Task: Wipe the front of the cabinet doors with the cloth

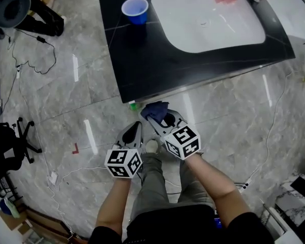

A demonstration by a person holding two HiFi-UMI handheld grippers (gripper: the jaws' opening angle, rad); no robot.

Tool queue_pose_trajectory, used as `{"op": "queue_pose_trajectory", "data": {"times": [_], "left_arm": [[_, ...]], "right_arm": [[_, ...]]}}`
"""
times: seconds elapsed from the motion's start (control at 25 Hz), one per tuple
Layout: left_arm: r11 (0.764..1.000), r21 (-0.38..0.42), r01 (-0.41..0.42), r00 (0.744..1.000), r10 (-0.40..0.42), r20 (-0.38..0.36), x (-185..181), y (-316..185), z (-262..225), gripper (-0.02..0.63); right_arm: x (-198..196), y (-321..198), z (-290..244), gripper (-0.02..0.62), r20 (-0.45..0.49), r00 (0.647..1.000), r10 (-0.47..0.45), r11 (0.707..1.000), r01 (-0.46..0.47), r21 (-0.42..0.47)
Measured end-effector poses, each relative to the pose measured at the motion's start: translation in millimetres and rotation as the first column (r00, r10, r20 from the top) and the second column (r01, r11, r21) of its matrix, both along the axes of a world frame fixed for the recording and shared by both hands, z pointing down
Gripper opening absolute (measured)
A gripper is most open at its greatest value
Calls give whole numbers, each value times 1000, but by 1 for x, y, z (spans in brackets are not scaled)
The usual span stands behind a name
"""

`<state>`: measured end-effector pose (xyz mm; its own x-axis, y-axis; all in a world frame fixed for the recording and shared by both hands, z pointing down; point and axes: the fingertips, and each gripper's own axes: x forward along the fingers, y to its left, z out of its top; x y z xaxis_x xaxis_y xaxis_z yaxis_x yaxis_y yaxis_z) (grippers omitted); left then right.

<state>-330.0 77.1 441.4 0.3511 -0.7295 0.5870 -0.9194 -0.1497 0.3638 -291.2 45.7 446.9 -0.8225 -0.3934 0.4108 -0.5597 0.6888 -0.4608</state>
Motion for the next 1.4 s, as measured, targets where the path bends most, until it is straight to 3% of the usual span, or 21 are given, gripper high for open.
{"op": "queue_pose_trajectory", "data": {"times": [0.32,1.0,1.4], "left_arm": [[1000,-10,-6,1000,6,5,50,-25,9,8],[991,17,-132,991,132,-10,195,-79,19,8],[988,27,-153,988,154,-23,233,-84,27,8]], "right_arm": [[51,-34,9,123,2,1000,10,1000,-10,3],[228,-113,26,123,-68,983,169,984,-165,64],[289,-125,31,123,-83,959,270,962,-265,64]]}}
